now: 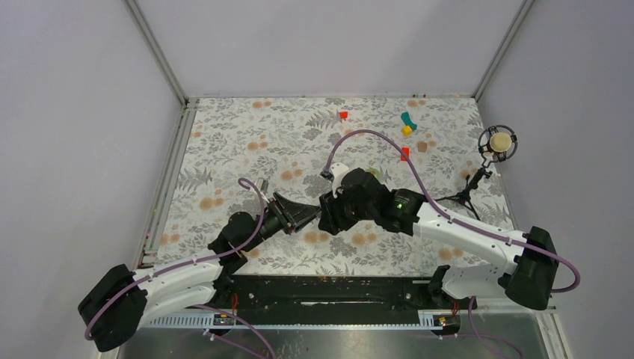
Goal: Sort the pills into containers
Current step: Adjust the pill container.
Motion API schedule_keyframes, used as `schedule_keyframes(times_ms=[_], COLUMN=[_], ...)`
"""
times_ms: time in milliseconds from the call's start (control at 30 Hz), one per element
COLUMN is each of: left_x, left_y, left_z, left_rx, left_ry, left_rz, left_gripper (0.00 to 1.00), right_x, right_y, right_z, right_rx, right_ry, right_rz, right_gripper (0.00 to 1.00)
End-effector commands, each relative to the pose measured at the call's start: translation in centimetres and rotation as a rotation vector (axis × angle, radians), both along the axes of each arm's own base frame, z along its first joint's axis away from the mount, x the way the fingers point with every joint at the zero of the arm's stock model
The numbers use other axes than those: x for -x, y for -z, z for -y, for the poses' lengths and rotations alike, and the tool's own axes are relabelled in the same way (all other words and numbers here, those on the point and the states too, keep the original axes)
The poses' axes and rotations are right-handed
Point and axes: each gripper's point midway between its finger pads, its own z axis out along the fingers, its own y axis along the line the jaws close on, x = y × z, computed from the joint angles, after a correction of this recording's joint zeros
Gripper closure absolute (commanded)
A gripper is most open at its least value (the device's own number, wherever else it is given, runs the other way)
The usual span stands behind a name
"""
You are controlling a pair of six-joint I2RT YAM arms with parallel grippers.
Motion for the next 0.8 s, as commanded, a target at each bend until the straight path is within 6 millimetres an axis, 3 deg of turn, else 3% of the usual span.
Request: schedule_keyframes(times_ms=[0, 133, 300, 433, 567, 767], left_x=[-0.88, -0.9, -1.01, -1.06, -1.16, -1.2], left_y=[-1.86, -1.79, -1.3, -1.0, -1.05, -1.64], left_z=[-0.08, -0.22, -0.39, -0.4, -0.36, -0.17], left_rx=[0.037, 0.04, 0.033, 0.02, 0.009, -0.007], left_ry=[-0.039, -0.046, -0.057, -0.059, -0.06, -0.051], left_rz=[0.027, 0.018, -0.015, -0.03, -0.024, 0.017], left_gripper=[0.64, 0.71, 0.72, 1.0, 1.0, 1.0], right_x=[-0.33, -0.37, -0.54, -0.88, -0.87, -0.48], right_y=[-2.55, -2.53, -2.11, -1.82, -1.9, -2.68], right_z=[-0.9, -0.9, -0.79, -0.63, -0.88, -1.09], right_rx=[-0.082, -0.09, -0.072, -0.054, -0.056, -0.103], right_ry=[-0.001, -0.002, -0.014, -0.026, -0.037, -0.034], right_rz=[-0.001, -0.006, 0.011, 0.043, 0.041, 0.015], right_gripper=[0.7, 0.7, 0.7, 0.7, 0.65, 0.46])
